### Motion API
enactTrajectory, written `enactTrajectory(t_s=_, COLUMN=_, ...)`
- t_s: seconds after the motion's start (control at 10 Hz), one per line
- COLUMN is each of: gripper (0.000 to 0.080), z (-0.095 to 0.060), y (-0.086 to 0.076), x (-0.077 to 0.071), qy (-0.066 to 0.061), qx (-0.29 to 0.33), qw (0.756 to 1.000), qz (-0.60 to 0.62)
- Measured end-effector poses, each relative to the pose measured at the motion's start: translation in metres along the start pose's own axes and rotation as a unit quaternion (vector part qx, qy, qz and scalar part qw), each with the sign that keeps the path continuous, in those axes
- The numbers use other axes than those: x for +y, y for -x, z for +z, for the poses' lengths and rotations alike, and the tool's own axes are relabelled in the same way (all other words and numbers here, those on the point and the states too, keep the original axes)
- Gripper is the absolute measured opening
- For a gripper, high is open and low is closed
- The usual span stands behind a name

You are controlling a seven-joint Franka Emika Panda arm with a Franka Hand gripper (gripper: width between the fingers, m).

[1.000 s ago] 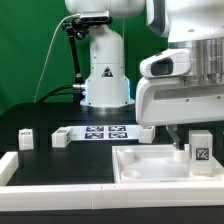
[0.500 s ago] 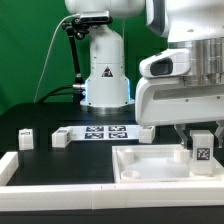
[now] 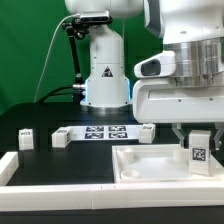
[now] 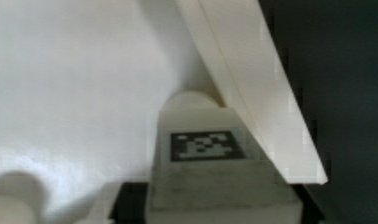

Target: Assemble one leg

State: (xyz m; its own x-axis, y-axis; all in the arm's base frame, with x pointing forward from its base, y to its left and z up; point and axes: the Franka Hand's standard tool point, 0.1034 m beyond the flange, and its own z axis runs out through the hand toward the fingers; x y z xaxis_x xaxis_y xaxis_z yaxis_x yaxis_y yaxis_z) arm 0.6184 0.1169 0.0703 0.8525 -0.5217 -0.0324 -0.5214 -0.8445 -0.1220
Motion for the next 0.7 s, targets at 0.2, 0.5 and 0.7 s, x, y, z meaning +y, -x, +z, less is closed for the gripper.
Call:
enactTrajectory(t_s=0.2, gripper=0.0292, z=0.0001, y=-0.0012, x=0.0015, qy=-0.011, qx=-0.007, qw=0.994, qz=0.104)
enactTrajectory(t_s=0.5, gripper=0.0292, z=0.0001, y=-0.0032, x=0.0026, qy=-0.024, qx=-0.011, qw=0.959, qz=0.284)
enactTrajectory(t_s=0.7, gripper=0.0292, z=0.0011, y=-0.0002, x=0.0009, qy=-0.026, qx=-0.012, qw=0.920, qz=0.390)
